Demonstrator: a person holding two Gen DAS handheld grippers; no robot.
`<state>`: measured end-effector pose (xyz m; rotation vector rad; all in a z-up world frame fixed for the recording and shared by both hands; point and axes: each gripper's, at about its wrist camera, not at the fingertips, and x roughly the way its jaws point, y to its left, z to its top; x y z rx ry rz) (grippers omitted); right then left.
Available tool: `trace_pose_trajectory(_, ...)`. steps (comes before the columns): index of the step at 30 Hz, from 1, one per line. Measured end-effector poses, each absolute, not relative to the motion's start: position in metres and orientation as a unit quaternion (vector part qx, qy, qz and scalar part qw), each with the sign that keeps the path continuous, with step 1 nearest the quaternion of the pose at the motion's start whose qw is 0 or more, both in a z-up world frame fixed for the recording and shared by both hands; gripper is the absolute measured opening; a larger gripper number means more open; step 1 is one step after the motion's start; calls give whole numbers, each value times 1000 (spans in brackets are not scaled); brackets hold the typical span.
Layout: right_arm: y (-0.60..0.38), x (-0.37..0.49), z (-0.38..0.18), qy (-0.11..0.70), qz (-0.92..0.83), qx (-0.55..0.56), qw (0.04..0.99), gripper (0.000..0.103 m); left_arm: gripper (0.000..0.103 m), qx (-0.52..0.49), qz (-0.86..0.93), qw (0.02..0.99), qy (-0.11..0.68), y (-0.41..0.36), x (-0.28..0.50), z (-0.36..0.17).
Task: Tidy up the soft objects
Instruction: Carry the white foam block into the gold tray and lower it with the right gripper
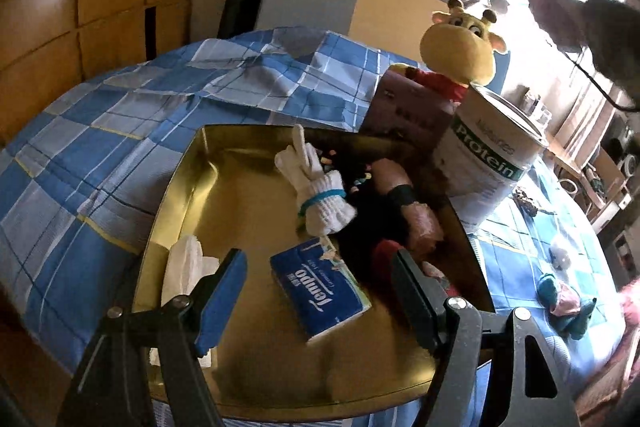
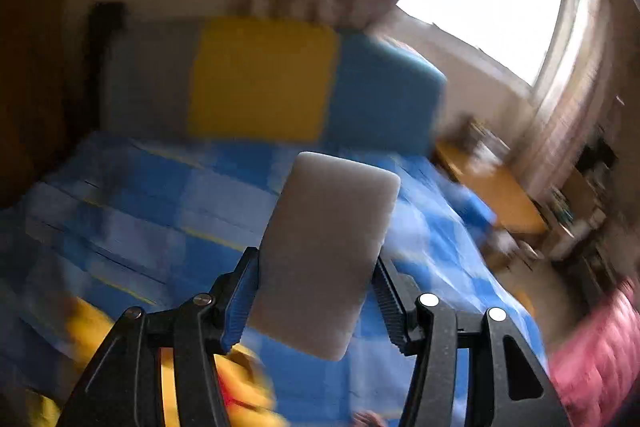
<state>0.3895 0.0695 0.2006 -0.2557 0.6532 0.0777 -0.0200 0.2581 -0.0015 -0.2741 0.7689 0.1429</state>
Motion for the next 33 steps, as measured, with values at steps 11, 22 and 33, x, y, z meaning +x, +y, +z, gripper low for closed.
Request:
trace_pose_trajectory(11, 210, 235, 124, 343, 367, -232, 833, 56, 74, -146, 103, 914, 364, 272, -28, 0)
trace_pose_trajectory(22, 166, 128, 6, 448, 391, -228, 771, 56, 76, -144, 164, 910, 351, 288, -48, 12)
trace_pose_trajectory(33, 137, 81, -50, 497, 354, -197, 767, 57, 80, -132, 165, 913, 348, 273, -62, 15)
